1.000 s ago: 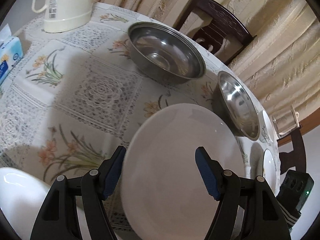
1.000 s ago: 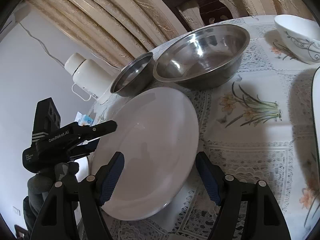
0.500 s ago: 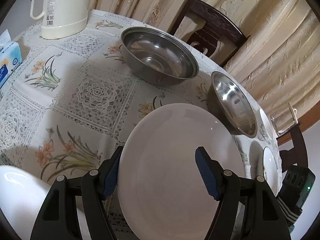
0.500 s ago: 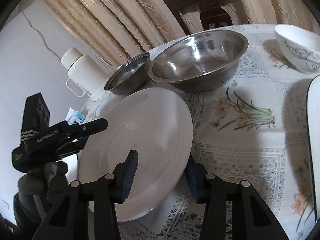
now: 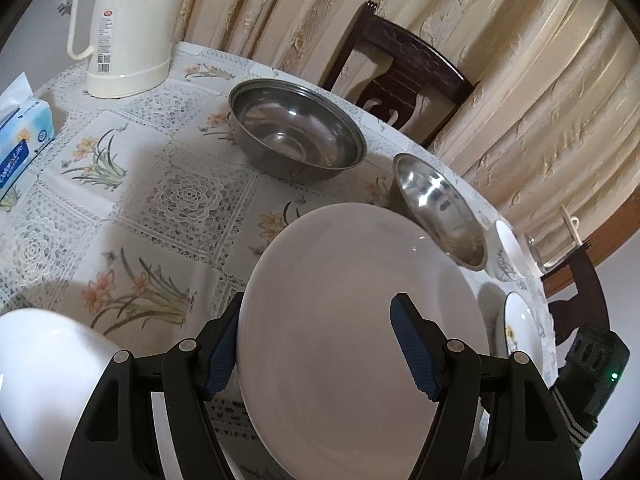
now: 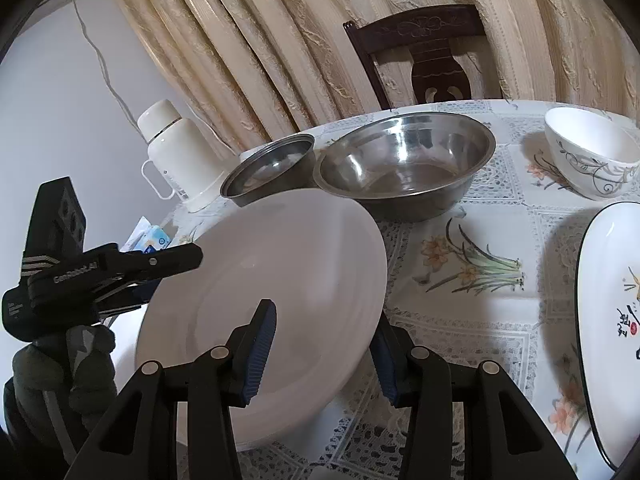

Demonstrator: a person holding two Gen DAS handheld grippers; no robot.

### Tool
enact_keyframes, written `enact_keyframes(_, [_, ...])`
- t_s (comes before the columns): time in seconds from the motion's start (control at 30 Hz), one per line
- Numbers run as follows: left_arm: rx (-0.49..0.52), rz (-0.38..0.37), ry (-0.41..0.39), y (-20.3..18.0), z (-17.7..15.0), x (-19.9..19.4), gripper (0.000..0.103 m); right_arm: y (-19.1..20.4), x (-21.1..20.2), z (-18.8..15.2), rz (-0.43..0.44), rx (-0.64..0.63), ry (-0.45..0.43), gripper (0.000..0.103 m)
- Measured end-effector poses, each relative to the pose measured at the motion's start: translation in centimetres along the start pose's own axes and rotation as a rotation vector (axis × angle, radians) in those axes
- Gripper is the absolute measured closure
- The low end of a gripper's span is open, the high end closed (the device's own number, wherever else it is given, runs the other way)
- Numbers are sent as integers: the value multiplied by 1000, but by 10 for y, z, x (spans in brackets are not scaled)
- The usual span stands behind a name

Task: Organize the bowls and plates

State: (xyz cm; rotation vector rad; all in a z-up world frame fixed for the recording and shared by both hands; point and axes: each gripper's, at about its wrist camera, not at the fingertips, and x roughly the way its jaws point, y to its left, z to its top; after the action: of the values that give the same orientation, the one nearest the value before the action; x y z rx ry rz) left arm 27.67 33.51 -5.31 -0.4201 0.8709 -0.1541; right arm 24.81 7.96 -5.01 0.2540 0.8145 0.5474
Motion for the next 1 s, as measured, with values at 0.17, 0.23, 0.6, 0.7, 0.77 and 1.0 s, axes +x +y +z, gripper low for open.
enact_keyframes(0.17, [-5,-9,-22,-1,-3,-15,31,3,-5,-2,21,15,5,54])
enact_keyframes(0.23, [-10,-9,-31,1,-6,-22,31,7,-9,-2,31,15,1,54])
enact_keyframes(0.6, [-66,26,-82,28,-32,-74,31,49,-7,-15,98,-34,43,54])
enact_keyframes(0.7, [-91,48,-102,43,-41,-92,31,65,-1,-22,129,-54,68,54])
enact_keyframes(0.77, [-106,60,-107,52,-46,-100,31,75,2,-27,143,-69,81,54])
enact_keyframes(1.0, [-163,98,-121,85,-65,-123,31,106,14,-38,180,-112,118,54])
